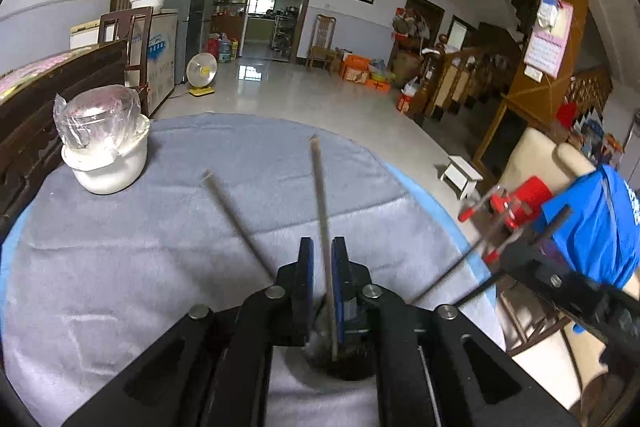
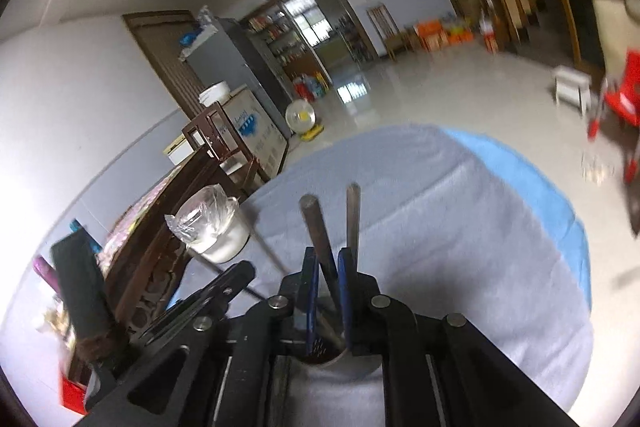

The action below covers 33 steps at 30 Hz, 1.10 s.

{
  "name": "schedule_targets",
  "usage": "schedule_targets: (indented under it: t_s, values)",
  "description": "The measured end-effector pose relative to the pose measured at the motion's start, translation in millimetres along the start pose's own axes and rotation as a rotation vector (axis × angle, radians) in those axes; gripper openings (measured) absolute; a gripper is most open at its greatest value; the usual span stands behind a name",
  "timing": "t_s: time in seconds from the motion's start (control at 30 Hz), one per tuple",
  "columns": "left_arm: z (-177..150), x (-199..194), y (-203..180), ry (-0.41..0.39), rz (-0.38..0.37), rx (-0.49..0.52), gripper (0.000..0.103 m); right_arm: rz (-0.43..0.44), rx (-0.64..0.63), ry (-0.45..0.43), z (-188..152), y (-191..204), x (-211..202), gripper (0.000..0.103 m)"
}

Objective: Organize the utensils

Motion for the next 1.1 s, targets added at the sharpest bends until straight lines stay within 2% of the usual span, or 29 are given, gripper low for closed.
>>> schedule_targets:
  t_s: [0.07, 0.13, 0.17, 0.2, 0.23, 0.27, 0.33, 0.43, 0.7, 0.87, 1.1]
  values:
    - [-7.1, -15.7, 0.9, 0.002, 0.005, 0.013, 0.038, 0.012, 0.033, 0.022, -1.9, -7.5, -2.9, 0.014]
    - [-12.9, -31.4, 4.1, -0.011, 0.028, 0.022, 0.046, 0.029, 0.062, 0.018, -5.4, -13.5, -10.9, 0.018]
    - [-17.2, -42.9, 5.5, -0.015, 0.036, 0.030, 0.047, 0.036, 0.073, 0.012, -7.9, -15.8, -15.2, 0.026]
    - [-20.3, -50.0, 7.4, -0.015, 0.040, 0.037, 0.048, 0.046, 0.094, 0.002, -11.0, -18.6, -21.2, 0.044]
    - [-25.4, -58.7, 9.3, -0.010, 0.053, 0.047, 0.052, 0.053, 0.108, -0.007, -14.3, -18.9, -24.3, 0.058]
    - [-31.7, -69.1, 10.7, -0.001, 0.078, 0.060, 0.058, 0.068, 0.126, -0.026, -17.4, -21.3, -30.0, 0.076]
    - [-43.7, -86.4, 13.6, 0.012, 0.114, 0.073, 0.061, 0.087, 0.142, -0.083, -26.4, -22.4, -45.8, 0.076]
    - [-60.7, -106.8, 20.8, 0.049, 0.143, 0.063, 0.061, 0.082, 0.140, -0.086, -41.2, -15.5, -56.2, 0.076]
    - [-95.5, -155.3, 50.7, 0.066, 0.187, -0.021, 0.061, 0.067, 0.082, -0.101, -79.0, 4.9, -93.6, 0.075]
    - [-119.1, -171.8, 59.1, 0.125, 0.241, -0.005, 0.062, 0.050, 0.011, -0.074, -103.1, 19.4, -99.2, 0.075]
    - [-141.5, -172.9, 90.7, 0.184, 0.275, -0.041, 0.063, 0.011, -0.051, 0.027, -134.6, 23.5, -71.2, 0.075]
Point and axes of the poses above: each gripper's, at about its wrist camera, not at the fingertips, and x roughly the way its jaws point, y to its left, z to its top, the point moved 3 cm from there along x, roughly the way its jaws point, and after that the axes turned 15 degrees about x, right-handed, at the moved point
